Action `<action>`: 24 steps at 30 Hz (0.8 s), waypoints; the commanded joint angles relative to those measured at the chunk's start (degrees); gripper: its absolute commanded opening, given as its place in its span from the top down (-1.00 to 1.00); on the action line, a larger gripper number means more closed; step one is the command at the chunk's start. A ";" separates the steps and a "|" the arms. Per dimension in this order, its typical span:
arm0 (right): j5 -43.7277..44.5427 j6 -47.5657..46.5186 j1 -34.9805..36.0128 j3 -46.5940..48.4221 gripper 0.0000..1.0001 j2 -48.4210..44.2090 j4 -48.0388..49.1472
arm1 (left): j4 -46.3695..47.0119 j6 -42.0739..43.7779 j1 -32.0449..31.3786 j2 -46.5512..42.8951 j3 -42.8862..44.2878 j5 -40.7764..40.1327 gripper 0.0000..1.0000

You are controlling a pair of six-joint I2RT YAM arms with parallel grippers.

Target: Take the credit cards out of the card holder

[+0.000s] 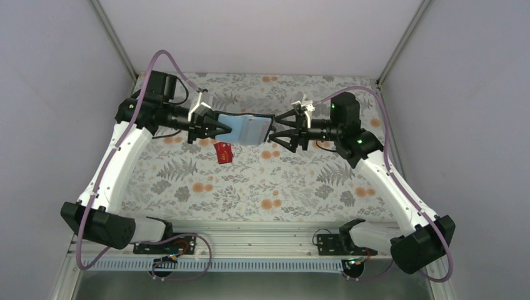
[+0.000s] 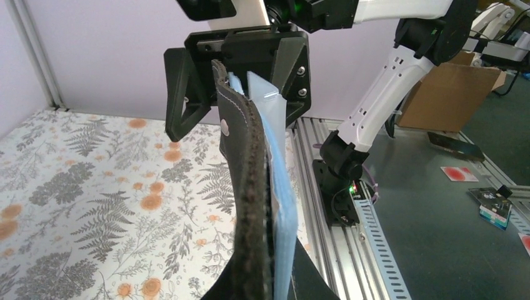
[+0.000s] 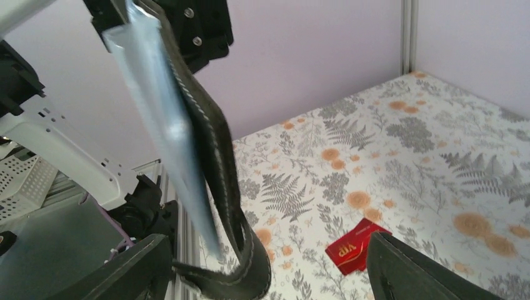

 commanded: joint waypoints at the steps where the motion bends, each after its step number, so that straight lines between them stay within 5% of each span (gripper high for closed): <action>1: -2.84 2.75 0.31 -0.35 -0.59 0.05 7.56 | 1.43 -0.51 -0.03 0.01 1.13 2.29 0.95; 7: 0.63 3.96 3.56 -0.24 -0.54 2.19 11.36 | 0.74 0.51 -0.06 -0.11 0.49 4.48 0.95; 13: 0.60 4.45 5.69 2.28 0.27 4.24 13.10 | -0.62 2.33 -0.08 -0.47 0.28 5.93 0.95; 15: -0.35 3.94 6.94 2.63 0.39 4.72 12.89 | 0.57 1.74 0.00 -0.98 -1.09 5.81 0.95; 24: 0.08 3.04 12.85 4.62 0.26 6.25 13.69 | 3.90 -2.35 -0.06 -0.80 -2.52 3.05 0.95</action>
